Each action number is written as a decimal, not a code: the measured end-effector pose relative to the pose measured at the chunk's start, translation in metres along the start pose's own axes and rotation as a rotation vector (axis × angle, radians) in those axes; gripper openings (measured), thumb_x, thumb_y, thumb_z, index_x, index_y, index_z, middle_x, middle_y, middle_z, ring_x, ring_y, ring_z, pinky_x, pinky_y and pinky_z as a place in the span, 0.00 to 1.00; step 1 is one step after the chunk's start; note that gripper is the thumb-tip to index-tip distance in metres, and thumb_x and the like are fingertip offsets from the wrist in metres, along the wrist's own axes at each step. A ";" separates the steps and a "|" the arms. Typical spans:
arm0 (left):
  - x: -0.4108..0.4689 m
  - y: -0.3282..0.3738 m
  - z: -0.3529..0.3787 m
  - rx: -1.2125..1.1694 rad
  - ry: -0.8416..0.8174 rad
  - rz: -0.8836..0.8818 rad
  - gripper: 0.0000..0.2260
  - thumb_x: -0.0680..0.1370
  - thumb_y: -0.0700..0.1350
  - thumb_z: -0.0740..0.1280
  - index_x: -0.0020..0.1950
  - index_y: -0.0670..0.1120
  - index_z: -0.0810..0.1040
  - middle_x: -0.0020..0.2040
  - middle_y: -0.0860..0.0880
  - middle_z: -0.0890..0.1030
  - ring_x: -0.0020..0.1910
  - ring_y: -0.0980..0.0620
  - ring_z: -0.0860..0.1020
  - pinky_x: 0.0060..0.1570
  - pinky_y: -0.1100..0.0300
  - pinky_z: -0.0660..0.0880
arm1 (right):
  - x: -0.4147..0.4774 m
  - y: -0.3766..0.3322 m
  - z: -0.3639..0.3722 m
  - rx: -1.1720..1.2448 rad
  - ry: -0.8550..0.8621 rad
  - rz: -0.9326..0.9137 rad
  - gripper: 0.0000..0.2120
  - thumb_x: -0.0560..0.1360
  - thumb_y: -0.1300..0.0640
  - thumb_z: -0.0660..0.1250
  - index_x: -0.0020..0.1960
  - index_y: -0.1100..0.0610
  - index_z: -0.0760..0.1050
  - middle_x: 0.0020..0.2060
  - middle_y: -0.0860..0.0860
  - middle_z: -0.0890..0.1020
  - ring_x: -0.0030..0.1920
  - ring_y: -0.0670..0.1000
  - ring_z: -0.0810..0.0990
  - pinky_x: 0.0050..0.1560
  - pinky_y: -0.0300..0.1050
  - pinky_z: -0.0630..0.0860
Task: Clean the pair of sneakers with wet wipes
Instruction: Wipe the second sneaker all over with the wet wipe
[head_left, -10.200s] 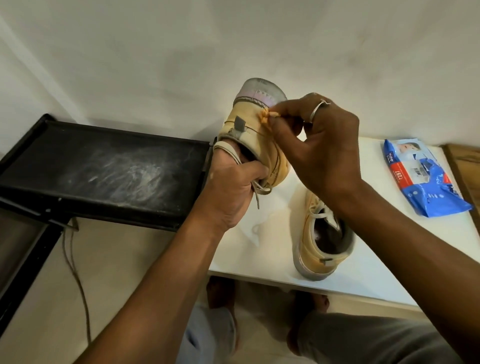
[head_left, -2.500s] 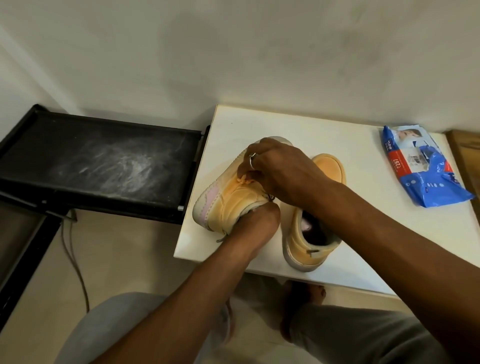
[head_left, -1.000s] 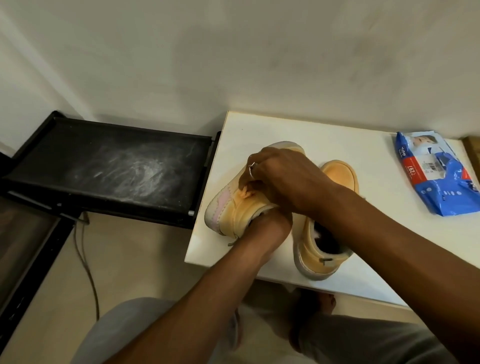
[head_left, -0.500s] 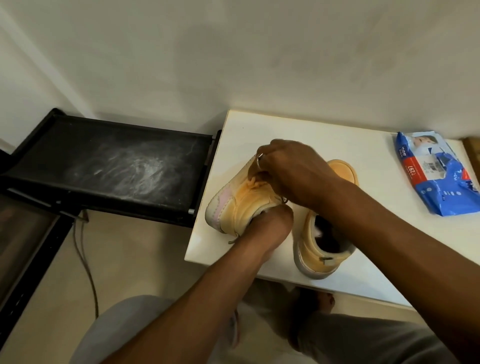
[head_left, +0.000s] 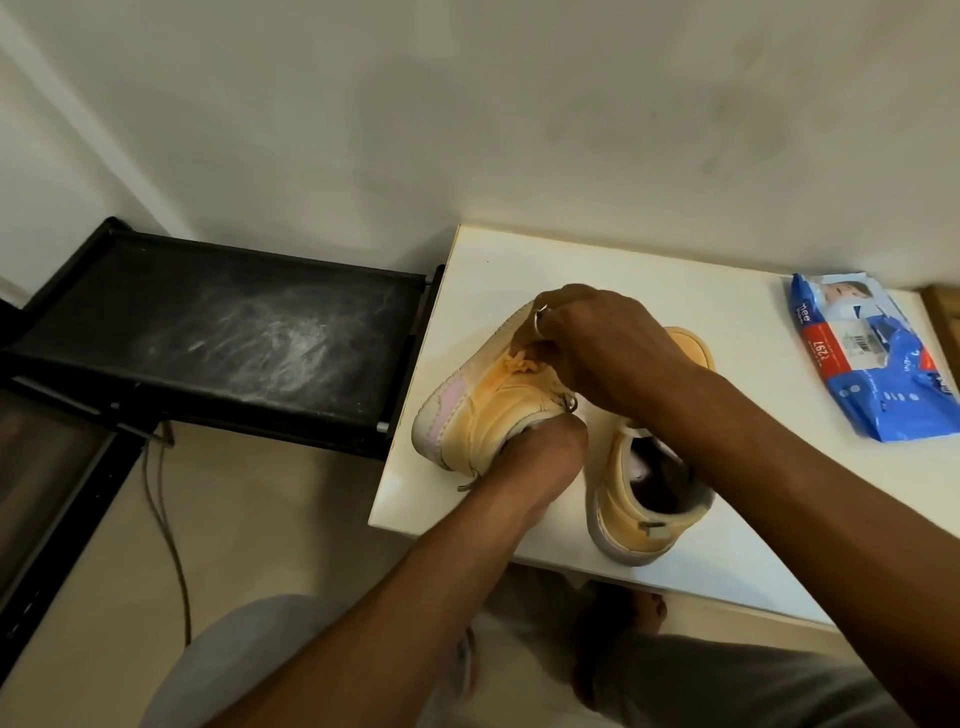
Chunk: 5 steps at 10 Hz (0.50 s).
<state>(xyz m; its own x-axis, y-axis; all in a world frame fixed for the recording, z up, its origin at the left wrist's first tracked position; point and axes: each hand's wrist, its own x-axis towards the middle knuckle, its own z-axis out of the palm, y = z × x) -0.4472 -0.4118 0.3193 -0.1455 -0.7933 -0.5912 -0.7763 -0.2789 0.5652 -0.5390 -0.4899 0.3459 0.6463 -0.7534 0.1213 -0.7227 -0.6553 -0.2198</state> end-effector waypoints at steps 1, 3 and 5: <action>0.014 -0.008 0.009 0.548 -0.088 0.210 0.15 0.84 0.40 0.53 0.68 0.37 0.69 0.67 0.39 0.72 0.62 0.48 0.74 0.56 0.65 0.71 | 0.000 -0.008 -0.001 0.126 -0.072 -0.068 0.11 0.76 0.60 0.67 0.55 0.49 0.83 0.51 0.46 0.82 0.52 0.48 0.79 0.46 0.50 0.79; 0.015 -0.009 0.004 0.449 -0.065 0.150 0.16 0.84 0.40 0.52 0.69 0.37 0.67 0.68 0.40 0.71 0.68 0.45 0.70 0.57 0.65 0.70 | 0.003 -0.010 -0.005 0.064 -0.074 -0.100 0.10 0.77 0.59 0.67 0.55 0.48 0.83 0.51 0.46 0.82 0.52 0.50 0.80 0.45 0.51 0.79; 0.009 -0.006 0.006 -0.133 0.087 0.091 0.16 0.83 0.41 0.53 0.66 0.35 0.73 0.66 0.36 0.73 0.65 0.39 0.71 0.32 0.65 0.64 | 0.003 0.003 0.003 -0.118 0.054 0.068 0.09 0.75 0.59 0.68 0.51 0.49 0.83 0.48 0.47 0.82 0.51 0.55 0.79 0.40 0.46 0.72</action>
<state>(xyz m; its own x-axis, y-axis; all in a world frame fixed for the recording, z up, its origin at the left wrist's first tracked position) -0.4469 -0.4138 0.3072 -0.1532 -0.8608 -0.4853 -0.6733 -0.2685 0.6889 -0.5387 -0.4938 0.3431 0.5828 -0.7962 0.1622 -0.7903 -0.6019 -0.1148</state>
